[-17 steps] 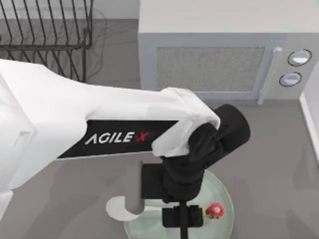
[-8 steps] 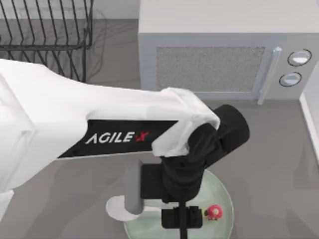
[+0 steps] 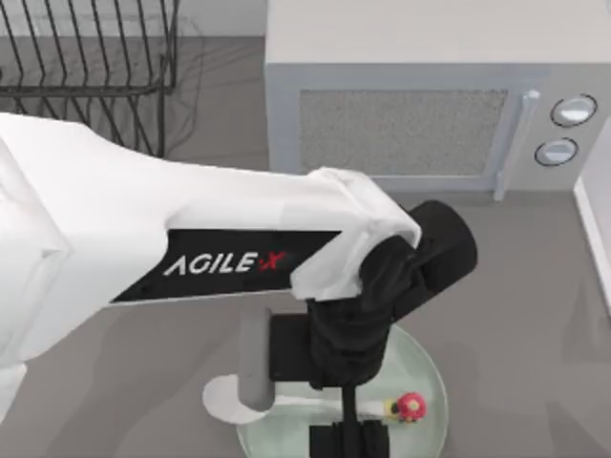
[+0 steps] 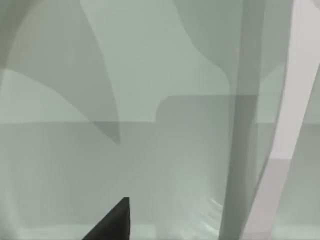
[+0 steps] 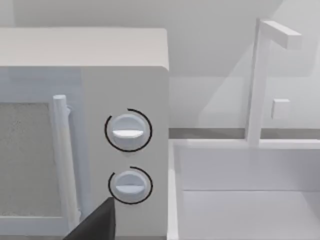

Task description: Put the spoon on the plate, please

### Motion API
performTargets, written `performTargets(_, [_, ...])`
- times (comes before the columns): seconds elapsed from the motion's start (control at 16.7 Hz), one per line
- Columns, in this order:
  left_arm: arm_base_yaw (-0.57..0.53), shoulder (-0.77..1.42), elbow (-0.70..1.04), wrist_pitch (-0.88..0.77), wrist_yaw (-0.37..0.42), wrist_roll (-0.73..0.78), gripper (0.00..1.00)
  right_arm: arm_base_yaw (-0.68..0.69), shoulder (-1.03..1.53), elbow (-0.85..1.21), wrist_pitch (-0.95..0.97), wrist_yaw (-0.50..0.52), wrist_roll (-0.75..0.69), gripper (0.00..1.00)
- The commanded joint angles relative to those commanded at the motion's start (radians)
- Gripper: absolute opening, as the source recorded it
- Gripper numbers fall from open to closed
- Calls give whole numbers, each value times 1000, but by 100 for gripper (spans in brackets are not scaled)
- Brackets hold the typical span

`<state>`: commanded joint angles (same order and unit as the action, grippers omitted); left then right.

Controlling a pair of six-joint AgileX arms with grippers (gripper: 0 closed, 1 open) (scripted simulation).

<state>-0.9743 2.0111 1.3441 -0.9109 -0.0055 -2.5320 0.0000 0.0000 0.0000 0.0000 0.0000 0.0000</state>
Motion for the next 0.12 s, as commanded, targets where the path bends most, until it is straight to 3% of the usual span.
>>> performTargets(0.12, [0, 0, 0, 0, 0, 0, 100, 0, 0, 0, 0, 0, 0, 100])
